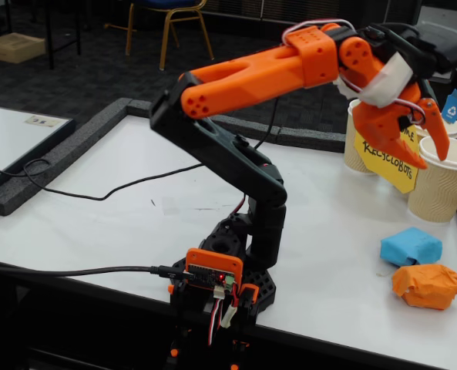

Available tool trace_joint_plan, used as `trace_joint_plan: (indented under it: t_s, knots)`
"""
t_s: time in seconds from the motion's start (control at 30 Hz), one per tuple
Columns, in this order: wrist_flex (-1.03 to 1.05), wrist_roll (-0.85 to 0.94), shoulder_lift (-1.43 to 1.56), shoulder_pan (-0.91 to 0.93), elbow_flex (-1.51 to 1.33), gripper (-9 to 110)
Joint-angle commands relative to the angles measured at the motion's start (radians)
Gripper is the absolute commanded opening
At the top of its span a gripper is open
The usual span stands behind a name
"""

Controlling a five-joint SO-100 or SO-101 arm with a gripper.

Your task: Sort rubbish by color.

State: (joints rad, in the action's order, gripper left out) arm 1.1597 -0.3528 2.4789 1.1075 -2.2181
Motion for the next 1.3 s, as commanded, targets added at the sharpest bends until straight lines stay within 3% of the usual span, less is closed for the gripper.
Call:
trace_joint_plan:
  t_s: [0.0, 0.43, 0.83, 1.27]
  knots:
    - [-0.055, 0.011, -0.061, -0.021, 0.037, 3]
    - [-0.126, 0.012, -0.308, -0.054, 0.078, 6]
    - [-0.115, 0.032, -0.359, -0.184, 0.055, 6]
    - [-0.146, 0.032, -0.469, -0.17, 0.066, 7]
